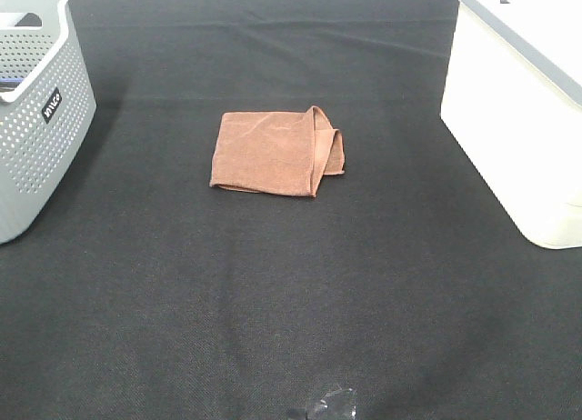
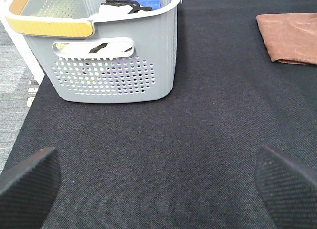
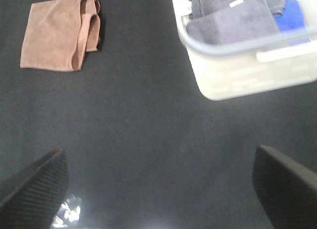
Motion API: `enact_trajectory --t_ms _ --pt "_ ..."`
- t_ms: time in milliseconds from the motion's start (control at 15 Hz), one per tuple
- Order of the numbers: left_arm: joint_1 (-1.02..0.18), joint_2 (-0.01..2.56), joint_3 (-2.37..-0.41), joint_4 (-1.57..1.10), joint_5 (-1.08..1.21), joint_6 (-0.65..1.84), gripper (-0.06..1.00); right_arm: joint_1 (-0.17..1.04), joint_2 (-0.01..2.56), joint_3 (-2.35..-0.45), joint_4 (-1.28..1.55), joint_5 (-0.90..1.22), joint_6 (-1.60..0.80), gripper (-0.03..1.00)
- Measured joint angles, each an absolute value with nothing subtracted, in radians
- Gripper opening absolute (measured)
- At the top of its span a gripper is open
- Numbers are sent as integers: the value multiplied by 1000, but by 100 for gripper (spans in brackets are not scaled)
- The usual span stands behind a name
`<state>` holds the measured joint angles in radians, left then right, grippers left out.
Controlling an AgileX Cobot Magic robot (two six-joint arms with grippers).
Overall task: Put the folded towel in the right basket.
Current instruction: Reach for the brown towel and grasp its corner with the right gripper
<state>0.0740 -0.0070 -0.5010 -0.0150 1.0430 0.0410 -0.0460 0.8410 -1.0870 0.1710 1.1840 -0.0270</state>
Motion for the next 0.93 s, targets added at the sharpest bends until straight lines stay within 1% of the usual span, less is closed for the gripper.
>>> enact_trajectory --t_ms 200,467,600,667,733,867,933 --pt "74 -7 -501 -15 1043 41 99 -46 1102 -1275 238 1150 -28 97" --pt "74 -7 -501 -15 1043 41 99 -46 1310 -1395 425 1125 -95 97" --pt "74 -7 -501 -15 1043 41 99 -38 1447 -1487 523 1145 -100 97" --pt "74 -7 -501 -15 1043 41 99 -38 1447 -1487 523 1145 -100 97" --pt "74 -7 -501 -15 1043 41 99 -7 1529 -1541 540 1152 -104 97" --pt "74 -7 -501 -15 1043 41 99 132 1705 -1674 540 1145 -104 97" --pt "74 -7 -501 -15 1043 41 99 173 1770 -1731 540 1142 -104 97"
